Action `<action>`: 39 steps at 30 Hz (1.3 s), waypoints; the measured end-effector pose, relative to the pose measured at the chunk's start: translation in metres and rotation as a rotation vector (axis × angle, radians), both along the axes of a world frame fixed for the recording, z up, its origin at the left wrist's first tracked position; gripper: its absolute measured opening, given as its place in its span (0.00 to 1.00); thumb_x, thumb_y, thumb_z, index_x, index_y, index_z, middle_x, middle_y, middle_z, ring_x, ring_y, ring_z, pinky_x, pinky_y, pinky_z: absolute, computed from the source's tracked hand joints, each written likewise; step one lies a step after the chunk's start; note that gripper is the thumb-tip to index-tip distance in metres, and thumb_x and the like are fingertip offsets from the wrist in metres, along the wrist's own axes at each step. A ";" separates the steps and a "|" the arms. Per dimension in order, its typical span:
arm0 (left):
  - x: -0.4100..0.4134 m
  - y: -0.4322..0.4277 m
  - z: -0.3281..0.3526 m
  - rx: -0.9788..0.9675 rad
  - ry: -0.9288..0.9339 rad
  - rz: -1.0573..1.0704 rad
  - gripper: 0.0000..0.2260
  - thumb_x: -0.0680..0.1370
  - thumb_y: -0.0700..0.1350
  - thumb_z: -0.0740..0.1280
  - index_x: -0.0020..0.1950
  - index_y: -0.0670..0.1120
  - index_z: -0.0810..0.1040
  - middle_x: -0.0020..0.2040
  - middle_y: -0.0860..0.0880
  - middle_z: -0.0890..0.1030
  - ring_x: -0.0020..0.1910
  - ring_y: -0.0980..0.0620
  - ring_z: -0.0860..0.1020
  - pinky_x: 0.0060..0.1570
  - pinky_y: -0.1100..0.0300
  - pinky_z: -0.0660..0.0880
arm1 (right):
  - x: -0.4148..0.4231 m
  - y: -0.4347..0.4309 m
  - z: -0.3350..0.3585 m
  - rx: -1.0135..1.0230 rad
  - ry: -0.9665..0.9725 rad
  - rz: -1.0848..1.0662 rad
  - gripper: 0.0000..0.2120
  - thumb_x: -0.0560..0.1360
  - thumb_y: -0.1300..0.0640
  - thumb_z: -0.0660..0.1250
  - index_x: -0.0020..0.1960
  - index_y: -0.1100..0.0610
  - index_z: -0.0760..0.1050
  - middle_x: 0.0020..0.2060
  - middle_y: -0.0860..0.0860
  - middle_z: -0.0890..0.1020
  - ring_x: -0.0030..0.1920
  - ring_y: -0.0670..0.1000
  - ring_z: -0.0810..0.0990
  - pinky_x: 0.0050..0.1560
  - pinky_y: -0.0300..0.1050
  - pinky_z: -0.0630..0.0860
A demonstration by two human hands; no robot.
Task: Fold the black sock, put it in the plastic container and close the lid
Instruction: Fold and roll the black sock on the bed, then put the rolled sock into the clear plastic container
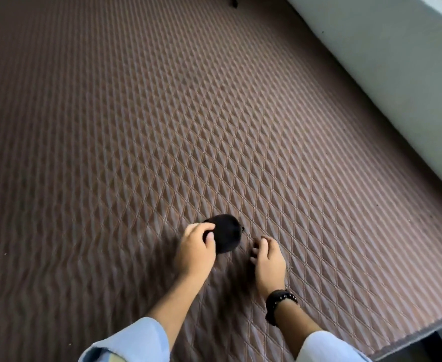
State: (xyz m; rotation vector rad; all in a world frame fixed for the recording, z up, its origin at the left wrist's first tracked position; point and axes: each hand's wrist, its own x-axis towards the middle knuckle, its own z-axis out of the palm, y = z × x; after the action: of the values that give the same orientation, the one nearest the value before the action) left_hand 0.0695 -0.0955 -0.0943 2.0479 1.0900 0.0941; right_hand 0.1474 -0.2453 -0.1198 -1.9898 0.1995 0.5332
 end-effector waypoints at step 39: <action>-0.113 -0.704 0.418 -0.801 -0.143 -1.084 0.18 0.80 0.36 0.73 0.69 0.35 0.77 0.56 0.33 0.84 0.45 0.46 0.85 0.37 0.58 0.82 | -0.304 -0.713 0.457 0.096 -0.189 -0.757 0.06 0.79 0.56 0.69 0.43 0.56 0.78 0.41 0.54 0.83 0.39 0.53 0.83 0.33 0.44 0.79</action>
State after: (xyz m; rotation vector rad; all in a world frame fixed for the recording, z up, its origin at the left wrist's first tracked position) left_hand -0.0431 -0.7991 0.3236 1.5769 -0.1873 -0.6270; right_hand -0.1566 -0.9579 0.3373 -1.6909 0.7519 -0.1296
